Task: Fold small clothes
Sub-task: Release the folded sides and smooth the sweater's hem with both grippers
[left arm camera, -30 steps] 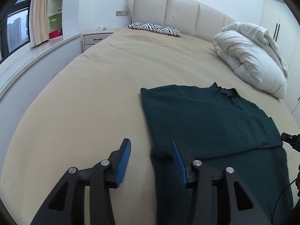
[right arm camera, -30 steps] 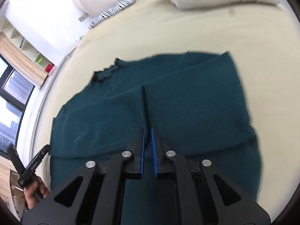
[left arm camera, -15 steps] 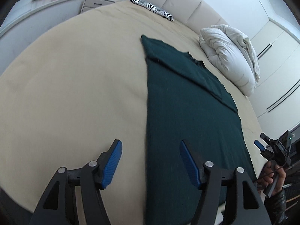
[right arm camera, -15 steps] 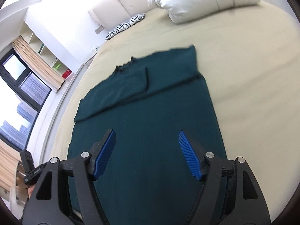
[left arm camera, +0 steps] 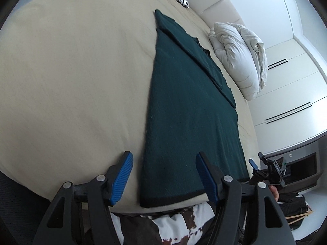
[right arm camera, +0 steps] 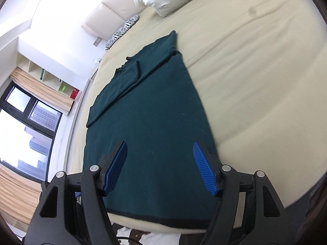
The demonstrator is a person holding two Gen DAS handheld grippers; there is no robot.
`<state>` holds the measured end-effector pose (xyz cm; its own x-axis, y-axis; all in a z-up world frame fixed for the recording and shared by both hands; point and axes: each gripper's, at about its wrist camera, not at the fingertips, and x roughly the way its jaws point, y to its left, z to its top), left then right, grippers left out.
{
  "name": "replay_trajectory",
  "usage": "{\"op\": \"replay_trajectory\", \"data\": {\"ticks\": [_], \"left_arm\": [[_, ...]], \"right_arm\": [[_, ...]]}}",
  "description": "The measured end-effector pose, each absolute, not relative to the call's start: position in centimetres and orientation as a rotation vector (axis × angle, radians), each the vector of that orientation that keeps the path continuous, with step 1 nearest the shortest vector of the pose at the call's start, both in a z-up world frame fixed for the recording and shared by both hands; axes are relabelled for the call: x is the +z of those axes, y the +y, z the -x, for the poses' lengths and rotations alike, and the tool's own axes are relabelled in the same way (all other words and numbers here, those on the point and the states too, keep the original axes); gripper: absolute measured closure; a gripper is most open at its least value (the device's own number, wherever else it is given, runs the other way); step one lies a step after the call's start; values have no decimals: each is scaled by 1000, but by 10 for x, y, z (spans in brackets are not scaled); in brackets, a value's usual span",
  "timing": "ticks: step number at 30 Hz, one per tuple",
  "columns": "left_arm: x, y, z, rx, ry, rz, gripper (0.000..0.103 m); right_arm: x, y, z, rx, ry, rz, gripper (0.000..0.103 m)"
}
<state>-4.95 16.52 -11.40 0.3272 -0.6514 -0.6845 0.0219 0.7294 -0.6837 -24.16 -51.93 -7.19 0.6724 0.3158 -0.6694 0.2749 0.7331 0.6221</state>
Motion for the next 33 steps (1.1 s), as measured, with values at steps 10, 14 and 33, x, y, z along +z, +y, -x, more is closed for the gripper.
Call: {"op": "replay_trajectory", "data": {"ticks": [10,14,33], "left_arm": [[-129,168,54,-562,1213,775,40],[-131,172,56,-559,1221,788,48],[-132,167,61,-555,1247,728,95]], "right_arm": [[-85,-544,264,0,894,-845,43],[-87,-552,271,-22,922,-847,43],[-94,-558,285,9,1136,-889,55]]}}
